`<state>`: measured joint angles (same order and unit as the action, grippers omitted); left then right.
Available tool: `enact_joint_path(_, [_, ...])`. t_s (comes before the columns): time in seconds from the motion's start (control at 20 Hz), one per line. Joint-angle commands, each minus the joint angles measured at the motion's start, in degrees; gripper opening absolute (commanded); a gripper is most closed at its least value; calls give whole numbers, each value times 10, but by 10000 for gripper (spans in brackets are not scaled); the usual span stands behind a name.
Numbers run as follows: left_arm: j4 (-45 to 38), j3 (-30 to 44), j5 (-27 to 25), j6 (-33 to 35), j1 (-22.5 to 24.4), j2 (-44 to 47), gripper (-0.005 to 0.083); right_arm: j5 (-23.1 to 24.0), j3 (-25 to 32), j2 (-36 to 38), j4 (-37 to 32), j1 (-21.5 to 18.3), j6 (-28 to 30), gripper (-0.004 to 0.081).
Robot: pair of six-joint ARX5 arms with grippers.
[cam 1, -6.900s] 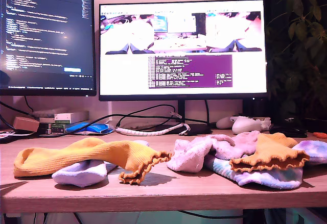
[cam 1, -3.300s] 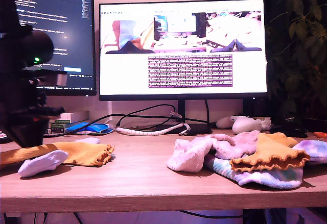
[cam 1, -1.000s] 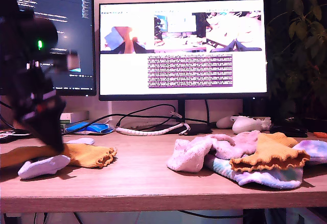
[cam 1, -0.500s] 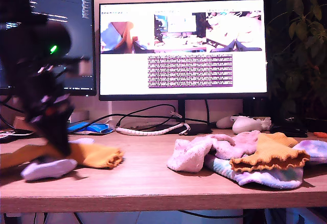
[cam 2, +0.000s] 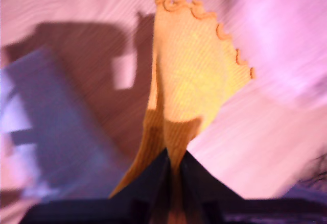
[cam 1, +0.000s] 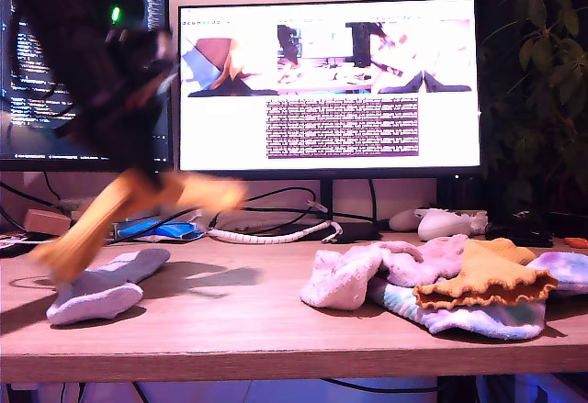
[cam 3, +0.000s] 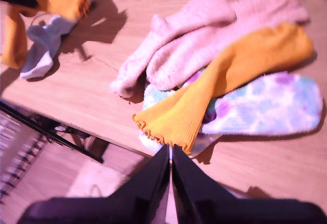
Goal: Pair up the socks based on colour and pattern, by placing them on top of one another
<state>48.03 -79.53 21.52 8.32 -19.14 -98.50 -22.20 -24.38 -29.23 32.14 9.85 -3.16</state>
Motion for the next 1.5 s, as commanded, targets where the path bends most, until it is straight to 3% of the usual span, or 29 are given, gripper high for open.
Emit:
enact_joint_path(0.0, [-1,4,38,-34,-2,-2,-20,-4,-9,-34,-21,7,-24,-11])
enact_joint_path(0.2, [-24,4,81,-98,-13,-2,-20,-4,-50,-137,-28,30,-64,55])
enact_joint_path(0.4, [-65,4,80,-181,-33,-4,-20,-3,-122,-283,-19,41,-91,187])
enact_joint_path(0.55, [-75,4,72,-204,-50,-5,-20,5,-188,-391,-5,41,-91,247])
enact_joint_path(0.75, [-78,4,31,-225,-60,-5,-20,53,-267,-507,6,41,-88,281])
enact_joint_path(1.0, [-79,4,19,-234,-60,-5,-20,53,-323,-596,-1,44,-86,285])
enact_joint_path(1.2, [-79,4,4,-234,-60,-5,-20,67,-341,-649,-13,44,-86,263])
enact_joint_path(1.3, [-78,4,-15,-236,-60,-6,-20,68,-341,-661,-14,44,-87,130])
enact_joint_path(1.35, [-79,4,-24,-236,-60,-10,-19,68,-341,-664,-14,44,-88,8])
enact_joint_path(1.45, [-82,4,-42,-257,-62,-24,-19,68,-344,-662,-15,44,-89,-12])
